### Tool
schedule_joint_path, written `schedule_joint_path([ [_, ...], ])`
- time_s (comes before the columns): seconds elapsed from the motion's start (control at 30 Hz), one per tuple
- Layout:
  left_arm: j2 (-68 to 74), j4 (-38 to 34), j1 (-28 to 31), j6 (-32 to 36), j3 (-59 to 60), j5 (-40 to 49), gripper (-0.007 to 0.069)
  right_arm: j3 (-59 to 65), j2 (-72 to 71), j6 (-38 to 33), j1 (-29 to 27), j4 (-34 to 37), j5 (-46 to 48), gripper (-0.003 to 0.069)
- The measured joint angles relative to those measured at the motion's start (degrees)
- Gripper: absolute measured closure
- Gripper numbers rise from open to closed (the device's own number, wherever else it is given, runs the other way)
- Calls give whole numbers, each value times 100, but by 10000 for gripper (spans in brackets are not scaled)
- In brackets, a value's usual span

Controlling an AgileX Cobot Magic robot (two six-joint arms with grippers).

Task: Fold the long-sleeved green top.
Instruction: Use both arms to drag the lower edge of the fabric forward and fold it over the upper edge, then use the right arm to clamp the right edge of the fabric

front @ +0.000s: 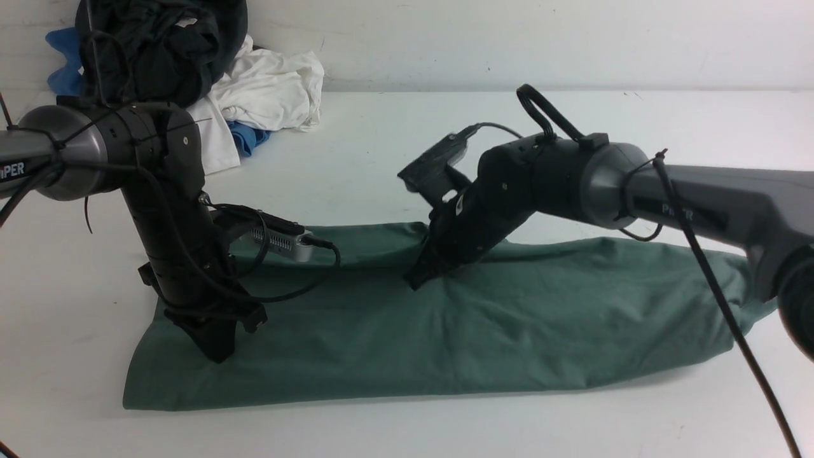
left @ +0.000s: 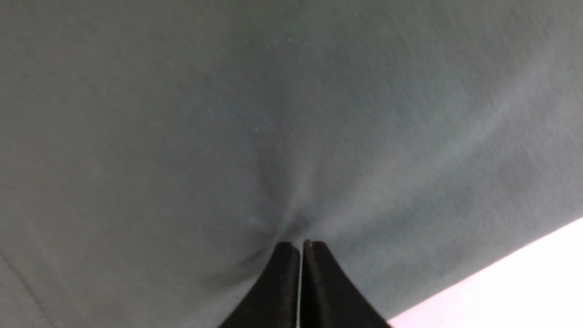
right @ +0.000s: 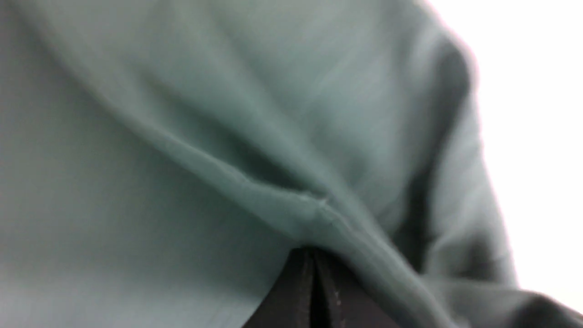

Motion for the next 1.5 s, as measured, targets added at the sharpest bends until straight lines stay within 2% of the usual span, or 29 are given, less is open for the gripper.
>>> schedule_joint_path([
  [0.07,27,-11,0,0,0,6,631,-43,12,807,-197,-4,-549,673],
  [0.23,42,-31,0,0,18,6,631,-336,205,1720,-694,-4,-870,673],
  [0.4,42,-31,0,0,129,-51,631,-688,118,1687,-1029,-105,105,673],
  [0.47,42,-31,0,0,170,-108,631,-792,-372,1321,-1152,-297,924,673],
  [0.63,42,-31,0,5,170,-131,631,-443,-1735,1108,-1424,-942,1824,673],
  [0.67,42,-31,0,2,170,-131,631,-443,-1735,1115,-1447,-964,1824,673],
  [0.83,42,-38,0,7,171,-199,631,1451,-3012,1345,-2299,-1199,1701,673],
  [0.93,42,-38,0,18,171,-274,631,2354,-3139,1430,-2717,-1133,1441,673],
  [1.1,42,-44,0,18,171,-281,631,3002,-2977,1449,-3236,-942,1291,652],
  [1.2,42,-49,0,18,171,-281,631,3137,-2820,1448,-3623,-678,1297,561],
  [1.3,42,-49,0,18,171,-281,631,3143,-2783,1448,-3855,-402,1228,418],
  [1.33,42,-49,0,18,171,-281,631,3143,-2783,1448,-3864,-379,1228,418],
  [1.37,42,-49,0,18,171,-281,631,3143,-2775,1448,-3922,-222,1117,314],
  [1.5,42,-55,0,18,171,-281,631,3143,-2621,1358,-3951,233,967,109],
])
